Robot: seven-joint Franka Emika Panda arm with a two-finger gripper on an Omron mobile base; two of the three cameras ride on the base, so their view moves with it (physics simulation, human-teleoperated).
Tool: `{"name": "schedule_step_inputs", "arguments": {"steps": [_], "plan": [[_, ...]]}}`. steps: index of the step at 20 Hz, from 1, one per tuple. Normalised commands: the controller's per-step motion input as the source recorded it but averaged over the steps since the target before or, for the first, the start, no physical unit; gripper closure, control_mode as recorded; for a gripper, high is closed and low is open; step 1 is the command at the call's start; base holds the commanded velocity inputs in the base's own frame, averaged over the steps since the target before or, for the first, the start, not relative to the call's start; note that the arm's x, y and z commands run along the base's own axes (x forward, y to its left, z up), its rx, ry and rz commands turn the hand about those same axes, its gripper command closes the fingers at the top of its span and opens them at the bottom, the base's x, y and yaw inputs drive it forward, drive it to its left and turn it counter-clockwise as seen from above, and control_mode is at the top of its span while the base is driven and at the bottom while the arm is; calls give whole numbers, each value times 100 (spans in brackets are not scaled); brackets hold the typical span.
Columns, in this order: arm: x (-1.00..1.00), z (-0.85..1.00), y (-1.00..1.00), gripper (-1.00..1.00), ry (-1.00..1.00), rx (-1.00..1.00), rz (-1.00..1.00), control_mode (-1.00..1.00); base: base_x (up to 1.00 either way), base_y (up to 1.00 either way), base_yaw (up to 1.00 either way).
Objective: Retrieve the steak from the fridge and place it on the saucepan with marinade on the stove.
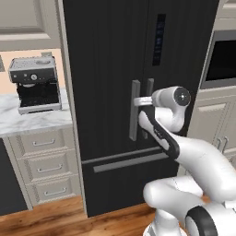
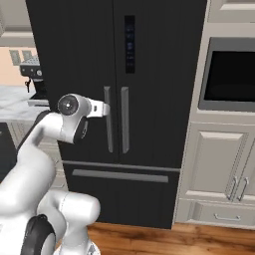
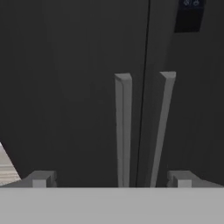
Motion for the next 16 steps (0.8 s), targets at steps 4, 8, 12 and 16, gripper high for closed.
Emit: {"name": "schedule_step_inputs", "arguments": {"steps": [4,8,12,16], "plan": [[69,-6,0,-100,-7,0,0,-100,0,0,0],[62,-1,-7,-100,-1,0,1,-100,0,0,0],[68,-1,-6,-100,0,0,1,-100,0,0,0],[75,-4,-2,-100,0,0,2,-100,0,0,0]]}}
